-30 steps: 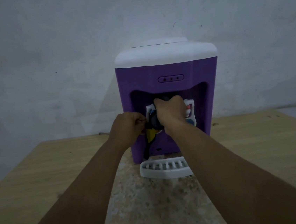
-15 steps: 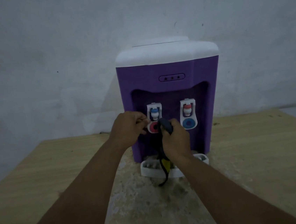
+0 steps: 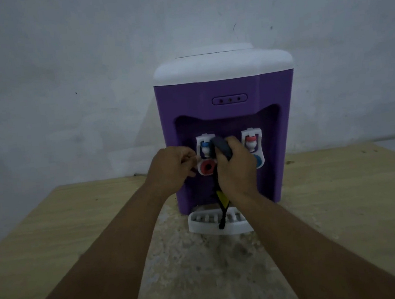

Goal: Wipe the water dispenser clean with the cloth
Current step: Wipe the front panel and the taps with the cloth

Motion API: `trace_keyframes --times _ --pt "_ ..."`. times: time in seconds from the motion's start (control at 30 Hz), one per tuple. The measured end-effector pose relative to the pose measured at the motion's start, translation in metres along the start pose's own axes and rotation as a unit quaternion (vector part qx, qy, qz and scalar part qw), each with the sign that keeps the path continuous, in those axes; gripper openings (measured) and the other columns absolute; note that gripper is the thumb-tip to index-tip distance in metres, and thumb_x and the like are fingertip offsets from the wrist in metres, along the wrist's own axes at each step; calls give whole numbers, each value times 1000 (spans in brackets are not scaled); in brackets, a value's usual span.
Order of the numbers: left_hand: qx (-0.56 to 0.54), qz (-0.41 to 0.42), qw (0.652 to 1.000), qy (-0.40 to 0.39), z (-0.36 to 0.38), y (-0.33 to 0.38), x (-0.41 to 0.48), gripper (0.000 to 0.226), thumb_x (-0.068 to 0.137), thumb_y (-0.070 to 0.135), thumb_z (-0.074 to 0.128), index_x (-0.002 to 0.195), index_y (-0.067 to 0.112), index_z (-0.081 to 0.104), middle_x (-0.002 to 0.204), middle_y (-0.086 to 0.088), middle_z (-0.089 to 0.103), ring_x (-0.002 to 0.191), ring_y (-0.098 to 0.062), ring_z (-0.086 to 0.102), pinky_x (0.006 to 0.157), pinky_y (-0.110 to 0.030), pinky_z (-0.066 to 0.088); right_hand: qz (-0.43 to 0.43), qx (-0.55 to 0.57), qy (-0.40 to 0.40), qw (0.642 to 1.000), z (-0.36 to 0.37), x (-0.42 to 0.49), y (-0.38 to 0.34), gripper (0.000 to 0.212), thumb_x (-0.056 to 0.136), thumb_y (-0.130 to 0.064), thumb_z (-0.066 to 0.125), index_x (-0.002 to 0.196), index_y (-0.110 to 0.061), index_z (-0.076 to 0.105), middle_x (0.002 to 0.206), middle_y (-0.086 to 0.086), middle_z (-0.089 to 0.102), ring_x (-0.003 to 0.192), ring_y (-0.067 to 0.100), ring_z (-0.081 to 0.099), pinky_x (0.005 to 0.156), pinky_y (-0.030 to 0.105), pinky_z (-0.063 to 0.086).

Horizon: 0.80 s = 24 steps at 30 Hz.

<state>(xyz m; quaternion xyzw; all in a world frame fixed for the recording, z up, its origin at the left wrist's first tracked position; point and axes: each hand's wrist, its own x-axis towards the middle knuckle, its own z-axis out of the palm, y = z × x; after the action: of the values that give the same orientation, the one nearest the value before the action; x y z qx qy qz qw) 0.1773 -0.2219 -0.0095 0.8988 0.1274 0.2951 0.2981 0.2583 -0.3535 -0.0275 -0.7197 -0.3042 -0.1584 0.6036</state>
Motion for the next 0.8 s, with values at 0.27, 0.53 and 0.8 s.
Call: trace_keyframes --times 0.27,0.53,0.8 --pt "33 4 999 -6 -2 3 -2 17 97 19 57 83 14 67 76 4 73 60 -2 69 60 -25 52 -61 -52 -22 997 -1 8 1 14 89 -2 53 86 -15 50 80 3 55 72 17 52 60 24 36" --pt "44 -1 999 -7 -3 4 -3 19 97 23 56 83 17 67 77 6 73 60 0 69 62 -25 53 -96 -178 -86 976 -4 9 5 13 88 1 51 100 -5 53 93 11 60 78 22 54 62 27 32" --pt "72 2 997 9 -2 2 -3 21 90 7 56 75 18 65 69 5 70 60 -9 69 57 -29 53 -229 -181 -49 955 -7 8 -30 24 77 3 59 98 -7 57 100 10 46 70 19 47 54 29 43"
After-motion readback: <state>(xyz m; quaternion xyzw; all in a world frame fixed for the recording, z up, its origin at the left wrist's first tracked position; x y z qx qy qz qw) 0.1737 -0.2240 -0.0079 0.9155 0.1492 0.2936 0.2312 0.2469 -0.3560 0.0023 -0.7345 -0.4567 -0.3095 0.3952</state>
